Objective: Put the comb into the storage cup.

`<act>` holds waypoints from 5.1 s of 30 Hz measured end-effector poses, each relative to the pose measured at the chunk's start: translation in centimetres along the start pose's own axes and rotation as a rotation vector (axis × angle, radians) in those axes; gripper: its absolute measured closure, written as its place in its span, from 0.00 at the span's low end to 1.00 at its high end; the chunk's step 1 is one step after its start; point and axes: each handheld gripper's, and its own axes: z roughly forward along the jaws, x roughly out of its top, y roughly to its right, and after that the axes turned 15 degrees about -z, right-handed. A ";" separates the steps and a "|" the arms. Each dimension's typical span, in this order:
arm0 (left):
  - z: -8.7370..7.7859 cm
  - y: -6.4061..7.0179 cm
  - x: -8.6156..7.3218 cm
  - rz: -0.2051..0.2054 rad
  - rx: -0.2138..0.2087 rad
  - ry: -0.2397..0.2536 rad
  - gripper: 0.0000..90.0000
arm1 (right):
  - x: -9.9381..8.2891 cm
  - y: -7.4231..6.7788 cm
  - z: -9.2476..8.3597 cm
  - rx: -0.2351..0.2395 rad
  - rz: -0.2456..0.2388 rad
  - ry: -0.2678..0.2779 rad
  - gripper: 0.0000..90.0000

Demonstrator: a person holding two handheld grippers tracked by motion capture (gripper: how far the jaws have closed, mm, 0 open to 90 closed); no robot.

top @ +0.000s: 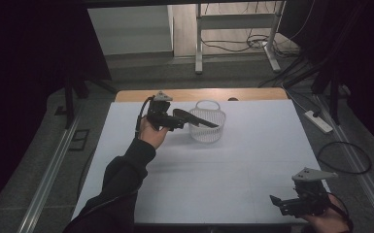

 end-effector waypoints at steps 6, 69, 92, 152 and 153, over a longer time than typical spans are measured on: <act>-0.1 0.6 -0.3 0.048 0.010 0.019 0.00 | 0.0 0.0 0.0 0.001 -0.002 -0.002 0.01; -2.3 -0.4 -3.5 0.026 -0.043 0.006 0.00 | -0.3 0.1 -0.7 -0.024 0.019 0.063 0.00; -4.6 -0.7 -4.6 0.026 -0.017 0.013 0.00 | -0.3 -0.1 -0.7 -0.025 0.003 0.071 0.00; -9.9 0.0 -8.0 -0.003 -0.030 0.053 0.00 | -0.3 -0.2 -0.8 -0.027 -0.001 0.079 0.00; -9.9 0.0 -8.1 -0.002 -0.029 0.052 0.00 | -0.3 -0.2 -0.8 -0.027 -0.002 0.079 0.00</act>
